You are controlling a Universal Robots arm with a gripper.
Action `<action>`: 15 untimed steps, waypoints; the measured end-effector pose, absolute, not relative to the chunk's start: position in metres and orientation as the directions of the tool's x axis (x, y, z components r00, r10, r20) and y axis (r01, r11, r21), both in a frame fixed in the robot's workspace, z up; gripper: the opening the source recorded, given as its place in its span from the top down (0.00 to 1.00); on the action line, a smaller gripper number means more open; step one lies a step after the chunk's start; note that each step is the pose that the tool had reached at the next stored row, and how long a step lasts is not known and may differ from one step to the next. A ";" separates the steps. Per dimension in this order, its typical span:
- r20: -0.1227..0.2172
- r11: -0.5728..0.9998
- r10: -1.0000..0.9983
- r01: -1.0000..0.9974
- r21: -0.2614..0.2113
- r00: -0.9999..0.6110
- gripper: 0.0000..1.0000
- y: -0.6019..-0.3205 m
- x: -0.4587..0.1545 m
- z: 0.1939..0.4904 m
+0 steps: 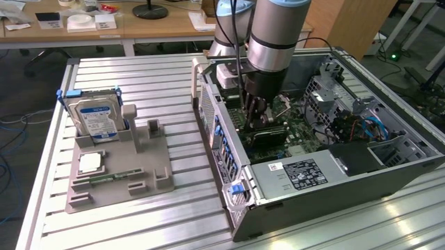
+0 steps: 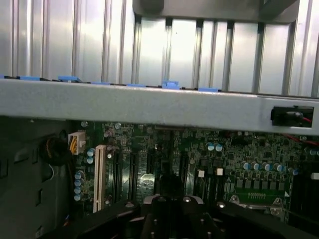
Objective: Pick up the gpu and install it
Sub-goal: 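Press down on the gpu until it lock into place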
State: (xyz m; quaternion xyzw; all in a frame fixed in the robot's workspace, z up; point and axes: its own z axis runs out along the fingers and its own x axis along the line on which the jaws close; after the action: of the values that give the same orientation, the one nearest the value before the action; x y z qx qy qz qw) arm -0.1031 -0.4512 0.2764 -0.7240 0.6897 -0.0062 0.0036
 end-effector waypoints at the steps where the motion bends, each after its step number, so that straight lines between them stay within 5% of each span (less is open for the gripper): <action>1: 0.004 -0.048 -0.999 -0.999 -0.014 0.048 0.89 -0.451 -0.103 0.276; 15: -0.005 -0.048 -0.999 -0.999 -0.018 0.048 0.89 -0.451 -0.094 0.277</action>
State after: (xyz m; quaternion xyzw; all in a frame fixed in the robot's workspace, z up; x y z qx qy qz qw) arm -0.0936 -0.4510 0.2765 -0.7240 0.6898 -0.0042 0.0083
